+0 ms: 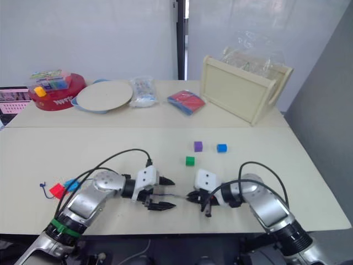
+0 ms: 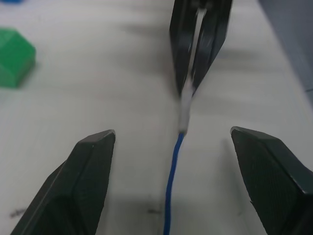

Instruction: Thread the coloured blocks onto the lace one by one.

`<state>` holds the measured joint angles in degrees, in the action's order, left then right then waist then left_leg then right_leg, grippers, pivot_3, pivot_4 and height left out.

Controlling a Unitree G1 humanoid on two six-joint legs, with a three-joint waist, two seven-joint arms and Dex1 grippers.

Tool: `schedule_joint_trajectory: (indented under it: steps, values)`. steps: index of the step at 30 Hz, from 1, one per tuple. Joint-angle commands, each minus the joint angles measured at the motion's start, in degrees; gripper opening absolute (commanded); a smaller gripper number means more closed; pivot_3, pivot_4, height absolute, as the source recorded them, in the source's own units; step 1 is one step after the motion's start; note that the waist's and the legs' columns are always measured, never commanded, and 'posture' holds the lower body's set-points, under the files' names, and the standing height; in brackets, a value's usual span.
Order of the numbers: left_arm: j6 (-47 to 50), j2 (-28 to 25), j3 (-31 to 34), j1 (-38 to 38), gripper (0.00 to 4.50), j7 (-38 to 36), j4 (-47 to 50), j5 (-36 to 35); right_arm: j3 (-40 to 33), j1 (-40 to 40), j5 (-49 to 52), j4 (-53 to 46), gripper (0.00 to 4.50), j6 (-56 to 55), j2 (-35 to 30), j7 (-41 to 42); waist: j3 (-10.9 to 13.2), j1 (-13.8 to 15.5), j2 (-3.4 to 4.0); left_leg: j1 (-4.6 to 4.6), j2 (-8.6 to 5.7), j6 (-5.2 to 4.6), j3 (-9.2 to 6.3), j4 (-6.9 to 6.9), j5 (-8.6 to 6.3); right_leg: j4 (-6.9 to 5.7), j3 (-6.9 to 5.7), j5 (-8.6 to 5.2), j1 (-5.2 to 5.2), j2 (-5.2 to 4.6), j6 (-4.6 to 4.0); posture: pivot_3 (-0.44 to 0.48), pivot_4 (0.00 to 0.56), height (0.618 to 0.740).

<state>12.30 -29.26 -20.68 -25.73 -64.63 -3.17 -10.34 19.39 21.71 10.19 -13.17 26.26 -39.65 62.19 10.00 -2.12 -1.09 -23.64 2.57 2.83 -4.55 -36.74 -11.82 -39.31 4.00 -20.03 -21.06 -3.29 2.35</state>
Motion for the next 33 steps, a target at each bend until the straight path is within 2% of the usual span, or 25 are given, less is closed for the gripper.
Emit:
schedule_joint_trajectory:
  steps: [1, 9, 21, 29, 31, 33]
  values:
    - [-2.3, 1.0, -0.3, 0.4, 2.81, -2.2, -2.4, -0.3, -1.6, -0.1, 0.6, -2.5, 0.0, 0.8, -0.6, -0.3, 0.0, 0.1, 0.0, 0.0, -0.01, 0.0, 0.0, 0.0, 0.0, 0.01, 0.0, 0.0, 0.0, -0.02, 0.0, 0.0, 0.15, 0.74]
    - [0.4, 3.4, 1.0, 0.2, 0.14, -3.0, -0.6, -2.5, -1.5, -0.2, 0.7, -3.0, 0.0, 1.7, -0.5, -0.9, 0.0, 0.1, 0.0, -0.01, -0.02, 0.0, 0.0, -0.01, 0.0, 0.01, 0.0, 0.0, 0.01, -0.02, 0.01, 0.0, 0.15, 0.74]
    - [1.4, 3.8, 1.7, 0.2, 0.06, -3.6, 0.1, -2.9, -2.7, -1.1, 2.6, -4.8, 0.0, 4.3, -0.7, -1.2, 0.0, 0.0, 0.0, -0.01, -0.02, 0.0, -0.01, -0.01, 0.0, 0.0, 0.0, 0.0, 0.01, -0.02, 0.01, 0.0, 0.15, 0.74]
    - [1.9, 2.8, 2.4, 1.2, 0.0, -4.1, 1.4, -3.0, -14.3, -4.8, 9.1, -10.0, 2.66, 13.8, 1.3, -9.9, 0.0, 0.2, 0.0, -0.03, -0.02, 0.0, -0.02, -0.02, 0.0, 0.0, 0.0, 0.0, 0.01, -0.02, 0.01, 0.0, 0.15, 0.74]
    - [2.0, 2.5, 2.6, 1.5, 0.0, -3.9, 1.6, -3.1, -18.3, -7.3, 9.1, -9.6, 3.35, 15.0, 3.6, -15.0, 0.0, 0.2, -0.01, -0.03, -0.03, 0.0, -0.01, -0.02, 0.0, 0.0, 0.0, 0.0, 0.01, -0.02, 0.01, 0.0, 0.15, 0.74]
    - [2.4, 2.2, 2.8, 1.9, 0.0, -3.7, 2.1, -3.3, -23.3, -10.3, 7.3, -8.8, 4.04, 14.5, 8.7, -24.4, 0.0, 0.3, -0.02, -0.03, -0.02, 0.0, -0.02, -0.01, 0.0, 0.0, -0.01, 0.0, 0.02, -0.01, 0.0, 0.0, 0.15, 0.74]
